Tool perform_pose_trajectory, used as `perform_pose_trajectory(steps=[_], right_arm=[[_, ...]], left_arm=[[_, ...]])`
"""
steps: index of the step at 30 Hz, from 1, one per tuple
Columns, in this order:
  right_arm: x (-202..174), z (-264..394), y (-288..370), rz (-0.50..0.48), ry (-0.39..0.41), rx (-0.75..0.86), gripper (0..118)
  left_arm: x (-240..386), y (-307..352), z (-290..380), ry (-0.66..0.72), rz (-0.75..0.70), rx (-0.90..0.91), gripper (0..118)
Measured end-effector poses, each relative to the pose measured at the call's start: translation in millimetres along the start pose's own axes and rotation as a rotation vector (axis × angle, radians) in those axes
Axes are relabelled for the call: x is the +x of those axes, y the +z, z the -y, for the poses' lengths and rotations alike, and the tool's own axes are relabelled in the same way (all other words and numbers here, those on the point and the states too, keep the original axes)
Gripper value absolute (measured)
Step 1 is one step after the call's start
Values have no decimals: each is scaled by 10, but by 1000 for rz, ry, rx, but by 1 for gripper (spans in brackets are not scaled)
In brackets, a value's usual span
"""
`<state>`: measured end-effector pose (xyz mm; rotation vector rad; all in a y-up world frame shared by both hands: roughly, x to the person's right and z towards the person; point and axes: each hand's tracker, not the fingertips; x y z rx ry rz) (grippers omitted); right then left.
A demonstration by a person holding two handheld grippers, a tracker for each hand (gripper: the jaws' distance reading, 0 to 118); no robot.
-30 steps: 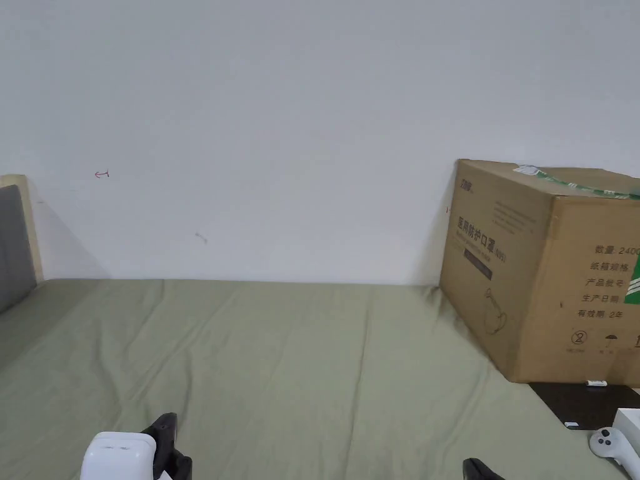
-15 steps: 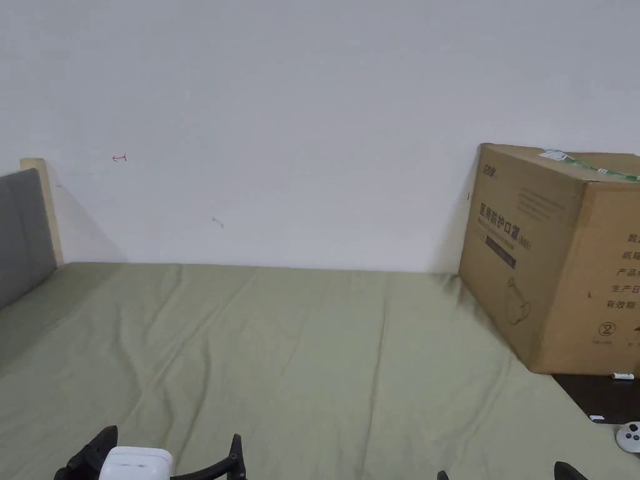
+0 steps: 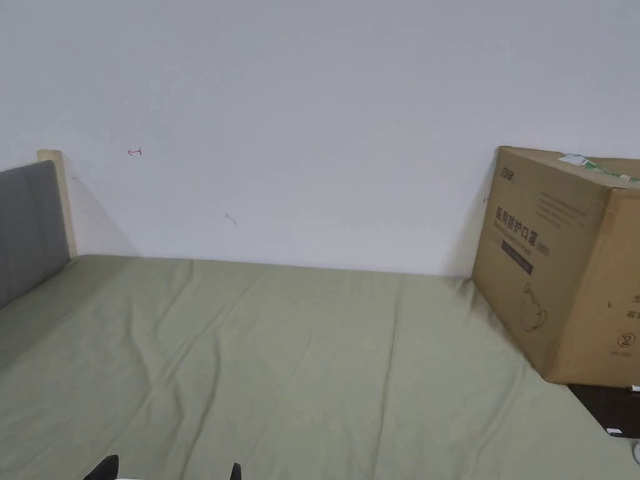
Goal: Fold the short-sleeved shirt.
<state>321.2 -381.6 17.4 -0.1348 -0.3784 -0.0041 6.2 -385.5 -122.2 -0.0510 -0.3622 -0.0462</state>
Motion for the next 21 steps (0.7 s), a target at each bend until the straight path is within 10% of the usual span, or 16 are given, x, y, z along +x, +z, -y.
perform_pose_trajectory(steps=[21], right_arm=[[-25,-3,13,-18,7,22,118]], left_arm=[[-13,-38,-6,23,16,-24,118]])
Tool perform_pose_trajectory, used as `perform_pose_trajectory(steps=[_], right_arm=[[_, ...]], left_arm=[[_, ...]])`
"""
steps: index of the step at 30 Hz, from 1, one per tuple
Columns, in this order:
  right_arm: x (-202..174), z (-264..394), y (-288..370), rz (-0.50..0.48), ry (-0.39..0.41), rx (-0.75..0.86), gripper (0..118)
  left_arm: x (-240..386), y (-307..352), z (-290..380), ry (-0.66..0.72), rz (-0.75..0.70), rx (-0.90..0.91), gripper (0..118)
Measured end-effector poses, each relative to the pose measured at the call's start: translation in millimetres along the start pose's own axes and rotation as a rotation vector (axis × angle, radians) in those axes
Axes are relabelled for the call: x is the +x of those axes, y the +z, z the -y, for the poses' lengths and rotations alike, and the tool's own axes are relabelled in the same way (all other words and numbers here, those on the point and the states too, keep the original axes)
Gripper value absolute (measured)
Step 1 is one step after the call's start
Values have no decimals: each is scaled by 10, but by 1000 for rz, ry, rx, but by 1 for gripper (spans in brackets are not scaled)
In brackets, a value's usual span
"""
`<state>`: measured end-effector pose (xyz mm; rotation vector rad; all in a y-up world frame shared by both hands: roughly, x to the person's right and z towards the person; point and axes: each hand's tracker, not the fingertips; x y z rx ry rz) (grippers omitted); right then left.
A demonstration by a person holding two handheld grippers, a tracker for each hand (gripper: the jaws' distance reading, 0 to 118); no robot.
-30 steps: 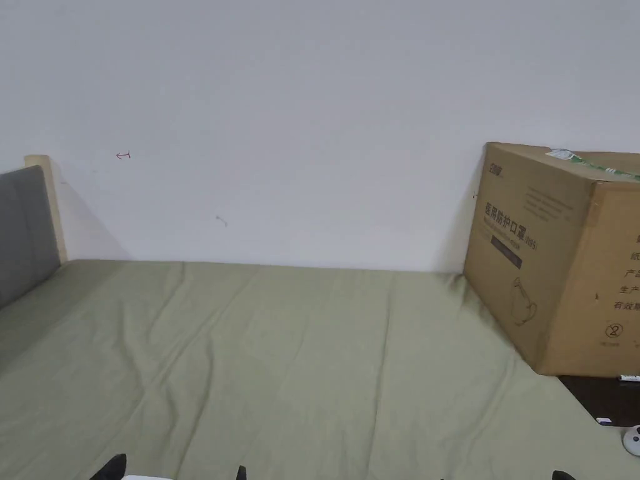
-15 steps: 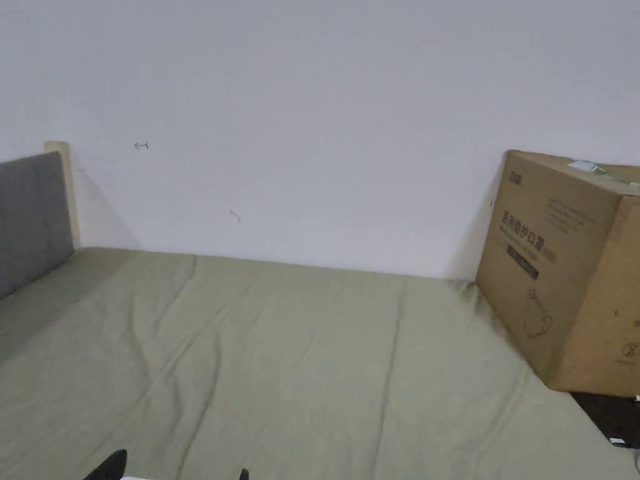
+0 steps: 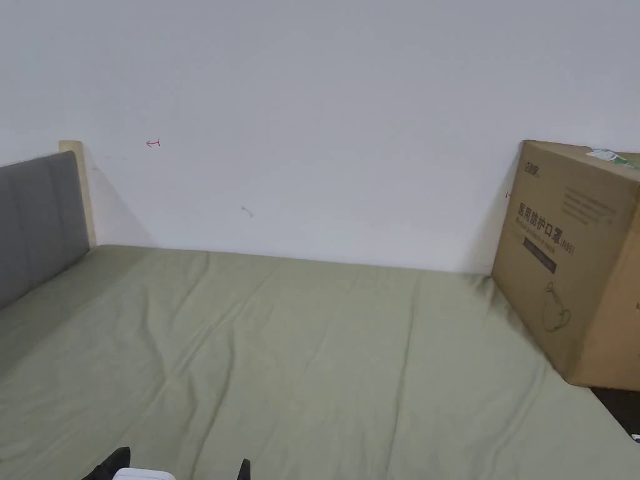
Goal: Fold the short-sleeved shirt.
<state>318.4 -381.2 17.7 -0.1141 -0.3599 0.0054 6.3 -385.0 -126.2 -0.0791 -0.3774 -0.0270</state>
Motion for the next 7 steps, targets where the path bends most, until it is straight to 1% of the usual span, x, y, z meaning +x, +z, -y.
perform_pose_trajectory(steps=[1,3,7], right_arm=[[-17,1,7,25,10,8,118],[7,-5,10,21,9,10,118],[-66,-11,-3,23,29,5,118]], left_arm=[[15,1,1,-6,2,1,118],[38,-2,0,-18,6,2,118],[56,-7,7,-30,8,1,118]])
